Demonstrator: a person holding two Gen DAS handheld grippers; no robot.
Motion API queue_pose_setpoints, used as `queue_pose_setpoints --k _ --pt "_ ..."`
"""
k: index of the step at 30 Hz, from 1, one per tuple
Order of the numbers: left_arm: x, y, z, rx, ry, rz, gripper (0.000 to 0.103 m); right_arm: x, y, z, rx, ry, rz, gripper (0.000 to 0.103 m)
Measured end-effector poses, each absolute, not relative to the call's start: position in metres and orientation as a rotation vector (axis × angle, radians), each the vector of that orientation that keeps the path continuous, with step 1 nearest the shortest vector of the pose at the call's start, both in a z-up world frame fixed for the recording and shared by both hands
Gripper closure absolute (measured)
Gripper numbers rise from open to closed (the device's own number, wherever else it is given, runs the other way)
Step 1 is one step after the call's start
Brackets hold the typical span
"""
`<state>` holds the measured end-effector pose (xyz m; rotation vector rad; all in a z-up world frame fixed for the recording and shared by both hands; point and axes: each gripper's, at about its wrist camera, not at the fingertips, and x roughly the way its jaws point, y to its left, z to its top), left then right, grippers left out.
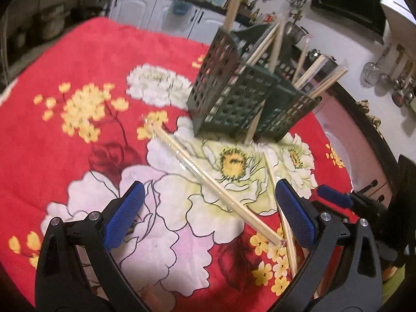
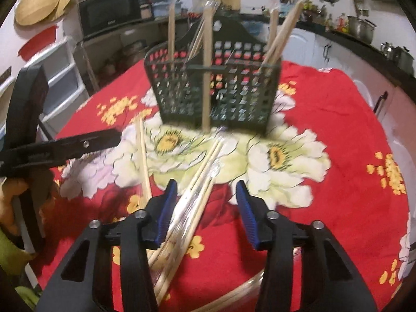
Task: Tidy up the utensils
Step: 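Move the right gripper down to the chopsticks pile beside the caddy, then close the right gripper on another wrapped chopstick pair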
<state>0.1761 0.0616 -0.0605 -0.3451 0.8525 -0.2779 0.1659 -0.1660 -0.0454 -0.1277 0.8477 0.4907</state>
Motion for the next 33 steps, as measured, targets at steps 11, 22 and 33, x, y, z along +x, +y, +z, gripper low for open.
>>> queue_pose_setpoints --k 11,22,33 --pt "0.219 0.077 -0.075 -0.410 0.947 -0.274 0.038 0.194 -0.160 -0.070 -0.066 0.973 0.500 0.073" --pt "0.254 0.098 -0.084 -0.462 0.951 -0.195 0.061 0.210 -0.170 -0.071 -0.048 1.007 0.467 0.076" --pt "0.276 0.122 -0.090 -0.507 0.979 -0.162 0.087 0.238 -0.186 -0.075 0.041 1.072 0.451 0.084"
